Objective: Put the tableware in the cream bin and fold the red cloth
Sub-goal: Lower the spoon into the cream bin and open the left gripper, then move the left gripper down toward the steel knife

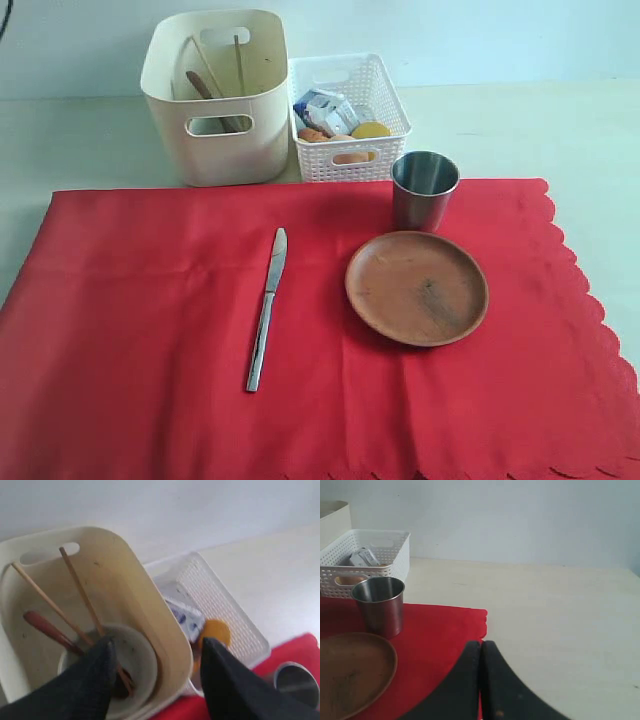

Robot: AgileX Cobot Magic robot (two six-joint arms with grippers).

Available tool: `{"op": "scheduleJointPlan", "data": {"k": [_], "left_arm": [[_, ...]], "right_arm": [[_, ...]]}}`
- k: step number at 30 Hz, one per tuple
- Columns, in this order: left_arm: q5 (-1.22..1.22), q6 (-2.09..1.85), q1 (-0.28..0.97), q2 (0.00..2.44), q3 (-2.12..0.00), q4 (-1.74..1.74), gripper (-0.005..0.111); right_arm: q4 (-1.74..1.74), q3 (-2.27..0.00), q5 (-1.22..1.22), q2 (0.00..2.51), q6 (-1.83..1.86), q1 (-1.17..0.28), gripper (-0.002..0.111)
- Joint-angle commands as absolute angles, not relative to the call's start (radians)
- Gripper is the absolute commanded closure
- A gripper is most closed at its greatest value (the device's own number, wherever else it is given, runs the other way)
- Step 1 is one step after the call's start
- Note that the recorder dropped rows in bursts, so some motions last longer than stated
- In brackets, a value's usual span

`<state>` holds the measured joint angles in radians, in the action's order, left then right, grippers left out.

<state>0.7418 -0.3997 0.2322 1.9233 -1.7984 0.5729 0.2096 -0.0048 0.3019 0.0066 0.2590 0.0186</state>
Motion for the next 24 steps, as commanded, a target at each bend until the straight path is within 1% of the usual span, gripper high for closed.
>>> {"op": "scheduleJointPlan", "data": {"k": [1,3,4,13,19,24], "left_arm": [[1.057,-0.237,0.228,1.780,-1.805,0.363,0.056],[1.195,-0.133,0.228,1.731,-1.805,0.257,0.056],[1.221,-0.103,0.228,1.707,-1.802,0.228,0.056],[1.221,-0.014,0.228,1.436,-1.502,0.205,0.056],[1.106,0.005,0.228,1.351,-1.353,0.231,0.056],[1.025,0.000,0.228,1.334,-1.269,0.313,0.056]], "right_arm": [[0.209,0.000,0.302,0.000,0.261,0.023,0.108],[0.209,0.000,0.302,0.000,0.261,0.023,0.108],[0.209,0.000,0.302,0.000,0.261,0.023,0.108],[0.209,0.000,0.303,0.000,0.260,0.023,0.108],[0.209,0.000,0.303,0.000,0.260,0.023,0.108],[0.209,0.000,0.303,0.000,0.260,0.023,0.108]]}}
